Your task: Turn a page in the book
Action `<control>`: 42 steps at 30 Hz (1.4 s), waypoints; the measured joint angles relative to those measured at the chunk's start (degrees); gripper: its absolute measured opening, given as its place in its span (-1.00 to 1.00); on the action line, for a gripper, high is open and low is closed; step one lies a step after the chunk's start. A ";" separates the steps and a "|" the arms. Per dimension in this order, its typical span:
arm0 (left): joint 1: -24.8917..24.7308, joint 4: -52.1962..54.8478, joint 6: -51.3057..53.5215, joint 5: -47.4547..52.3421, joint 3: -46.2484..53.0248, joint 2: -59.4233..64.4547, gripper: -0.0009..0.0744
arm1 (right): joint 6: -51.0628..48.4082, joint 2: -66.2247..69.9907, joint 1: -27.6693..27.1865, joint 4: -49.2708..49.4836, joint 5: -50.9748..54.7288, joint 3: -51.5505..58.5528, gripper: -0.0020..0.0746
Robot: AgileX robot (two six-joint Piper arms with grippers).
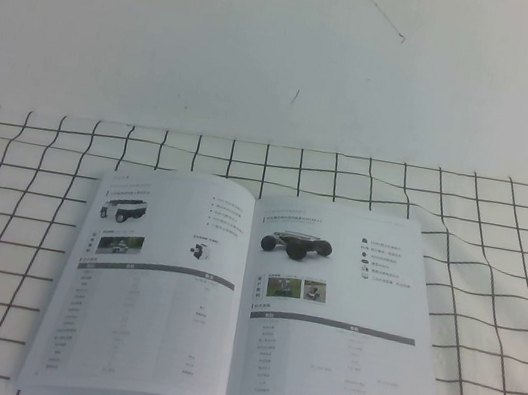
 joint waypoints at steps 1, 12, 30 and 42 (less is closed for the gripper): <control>0.00 0.00 0.00 0.00 0.00 0.00 -0.98 | 0.61 -0.16 0.00 1.26 0.23 0.10 -0.95; 0.00 0.00 0.00 1.22 0.00 0.00 -0.98 | 1.74 -0.15 0.00 5.72 4.25 0.10 -0.95; 0.69 2.28 -0.04 1.42 1.70 -0.89 -0.98 | 1.74 -0.15 0.00 5.72 4.25 0.22 -0.95; 21.45 1.58 -0.04 -6.40 12.70 -10.22 -0.98 | 1.74 -0.15 0.00 5.80 4.25 0.22 -0.95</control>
